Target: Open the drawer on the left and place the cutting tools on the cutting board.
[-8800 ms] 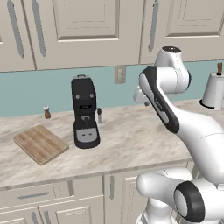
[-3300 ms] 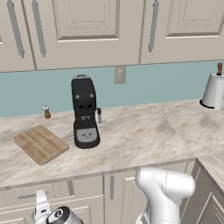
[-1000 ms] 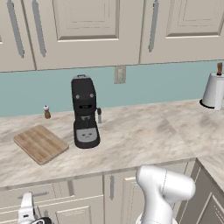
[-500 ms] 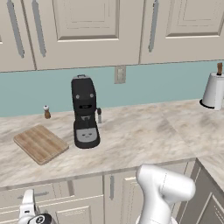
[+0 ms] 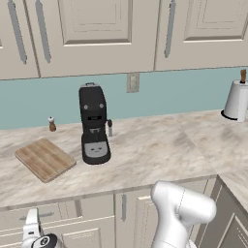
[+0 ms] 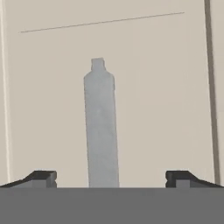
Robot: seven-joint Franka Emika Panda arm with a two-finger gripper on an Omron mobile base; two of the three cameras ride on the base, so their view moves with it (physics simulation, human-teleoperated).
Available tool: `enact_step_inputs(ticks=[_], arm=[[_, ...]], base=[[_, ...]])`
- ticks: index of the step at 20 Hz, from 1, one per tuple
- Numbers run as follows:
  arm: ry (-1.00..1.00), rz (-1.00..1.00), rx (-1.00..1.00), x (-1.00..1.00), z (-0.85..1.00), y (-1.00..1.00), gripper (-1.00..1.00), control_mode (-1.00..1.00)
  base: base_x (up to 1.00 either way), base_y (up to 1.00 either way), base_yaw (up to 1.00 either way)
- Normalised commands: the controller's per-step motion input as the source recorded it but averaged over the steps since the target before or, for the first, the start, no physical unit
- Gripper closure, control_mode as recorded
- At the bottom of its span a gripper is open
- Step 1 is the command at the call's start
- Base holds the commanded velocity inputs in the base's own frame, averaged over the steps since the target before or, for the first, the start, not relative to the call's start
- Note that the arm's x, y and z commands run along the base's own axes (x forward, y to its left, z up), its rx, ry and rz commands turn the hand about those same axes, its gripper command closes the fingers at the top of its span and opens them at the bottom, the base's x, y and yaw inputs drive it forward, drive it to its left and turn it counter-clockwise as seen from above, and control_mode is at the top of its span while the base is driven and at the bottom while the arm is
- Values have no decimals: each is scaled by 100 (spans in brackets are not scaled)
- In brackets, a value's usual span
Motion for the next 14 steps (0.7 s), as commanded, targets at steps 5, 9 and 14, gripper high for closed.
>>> enact_step_inputs(ticks=[5, 9, 14], arm=[[-12, 0, -4, 12, -37, 0, -100, -100], [-13, 0, -1, 19, -34, 0, -100, -100], [-13, 0, 0, 22, -34, 0, -100, -100]], base=[[0, 0, 0], [0, 0, 0], [0, 0, 0]])
